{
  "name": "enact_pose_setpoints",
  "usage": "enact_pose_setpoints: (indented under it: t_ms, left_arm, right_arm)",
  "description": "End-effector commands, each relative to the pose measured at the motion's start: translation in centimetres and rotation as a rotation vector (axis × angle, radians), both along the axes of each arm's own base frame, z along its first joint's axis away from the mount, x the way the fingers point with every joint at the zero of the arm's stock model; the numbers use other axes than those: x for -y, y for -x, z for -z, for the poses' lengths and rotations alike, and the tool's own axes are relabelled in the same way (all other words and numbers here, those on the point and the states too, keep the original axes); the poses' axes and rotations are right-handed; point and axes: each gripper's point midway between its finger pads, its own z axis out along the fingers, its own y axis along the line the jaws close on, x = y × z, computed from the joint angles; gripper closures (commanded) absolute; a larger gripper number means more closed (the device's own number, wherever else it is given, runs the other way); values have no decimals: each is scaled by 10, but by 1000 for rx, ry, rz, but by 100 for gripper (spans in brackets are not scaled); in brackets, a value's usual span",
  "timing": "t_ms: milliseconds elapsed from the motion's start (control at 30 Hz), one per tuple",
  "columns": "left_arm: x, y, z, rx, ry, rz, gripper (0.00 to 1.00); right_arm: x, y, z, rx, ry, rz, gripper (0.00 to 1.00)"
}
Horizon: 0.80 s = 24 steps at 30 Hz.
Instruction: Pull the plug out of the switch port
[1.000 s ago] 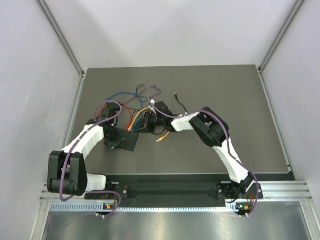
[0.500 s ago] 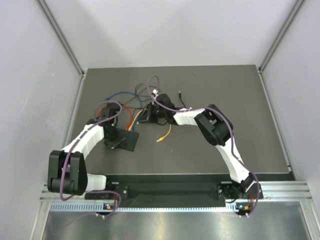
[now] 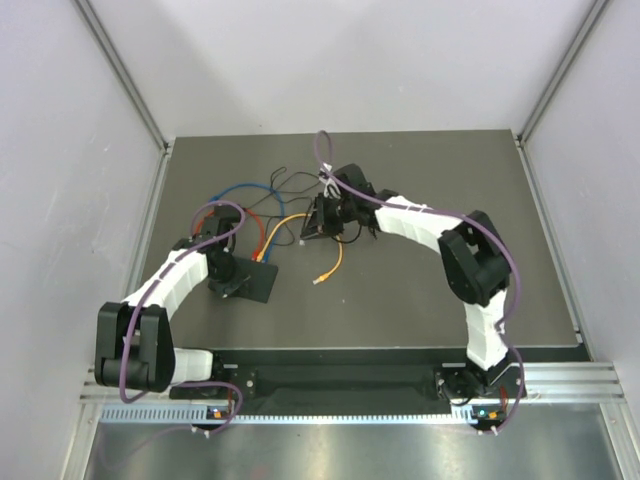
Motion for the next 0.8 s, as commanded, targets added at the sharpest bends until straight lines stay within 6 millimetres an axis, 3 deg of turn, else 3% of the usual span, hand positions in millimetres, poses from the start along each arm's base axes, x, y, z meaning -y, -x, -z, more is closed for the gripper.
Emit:
enact_pose_setpoints:
  t_ms: [0,133,167,267,367,400,533,633,667,767]
  left_arm:
    - [-2,-6,5,34,-12,6,100]
    - [-1,-13,-2,70,-8,25,100]
    - [0,-15,-4,79,-5,31,100]
    - [-1,-16,-6,95,-14,52,100]
    - [-3,-16,-8,107,-22,65,100]
    - [-3,-17,-9,116,-22,67,100]
    - [1,-23,-15,143,-6,78,100]
    - [5,-30,-19,162,15,92,100]
    - [6,-31,-20,165,18,96,100]
    - [8,-30,-19,156,26,105,100]
  right_arm:
    - [28,24,-30,37,21,-102,100]
    - [36,29,-80,38,-90,-152,100]
    - [37,29,-101,55,-135,-152,100]
    - [53,16,-150,123,-220,-115,100]
    - [80,-10,-192,215,-273,-10,100]
    - [97,-27,-201,247,-272,51,100]
    - [159,-76,-185,217,-198,268,100]
    - [203,-115,-159,206,-148,400,100]
    - [220,-132,-163,255,-164,443,100]
    - [262,-160,-138,231,-158,547,100]
